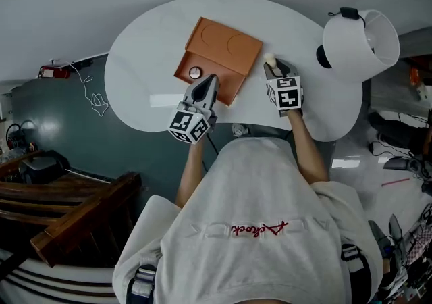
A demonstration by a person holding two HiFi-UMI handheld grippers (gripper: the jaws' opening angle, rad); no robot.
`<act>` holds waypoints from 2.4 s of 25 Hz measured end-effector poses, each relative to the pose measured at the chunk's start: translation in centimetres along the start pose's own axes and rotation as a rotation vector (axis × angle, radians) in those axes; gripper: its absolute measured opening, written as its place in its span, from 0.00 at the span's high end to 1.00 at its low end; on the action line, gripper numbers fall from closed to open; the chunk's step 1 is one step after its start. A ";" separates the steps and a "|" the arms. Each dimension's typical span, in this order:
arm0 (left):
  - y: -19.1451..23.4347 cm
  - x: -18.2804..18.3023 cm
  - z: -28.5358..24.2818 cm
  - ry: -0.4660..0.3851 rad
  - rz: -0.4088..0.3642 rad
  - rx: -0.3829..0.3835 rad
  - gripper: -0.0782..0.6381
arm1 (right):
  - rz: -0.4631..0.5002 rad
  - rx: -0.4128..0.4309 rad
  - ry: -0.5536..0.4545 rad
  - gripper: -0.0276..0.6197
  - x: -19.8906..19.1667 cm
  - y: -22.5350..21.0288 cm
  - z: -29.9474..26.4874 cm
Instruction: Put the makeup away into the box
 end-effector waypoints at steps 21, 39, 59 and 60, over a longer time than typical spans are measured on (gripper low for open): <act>-2.0 1.6 8.8 -0.125 -0.061 0.161 0.88 | 0.172 0.179 -0.144 0.74 3.3 8.5 3.1; -0.3 0.2 17.1 -0.183 -0.001 0.378 0.88 | 0.420 0.357 0.013 0.73 1.5 18.4 0.1; -0.2 0.5 15.1 -0.170 -0.012 0.328 0.88 | 0.386 0.347 -0.037 0.67 1.8 17.1 0.2; -0.2 0.6 14.9 -0.169 -0.015 0.324 0.88 | 0.380 0.347 -0.045 0.69 1.8 17.0 0.2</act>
Point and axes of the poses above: the fingertips, and each gripper's own axes: z backward along the fingers, y to its left, x out of its top, the point moved 8 cm from there along z, backward along the fingers, and after that the axes turned 12 degrees about -x, right-handed, at the moved point
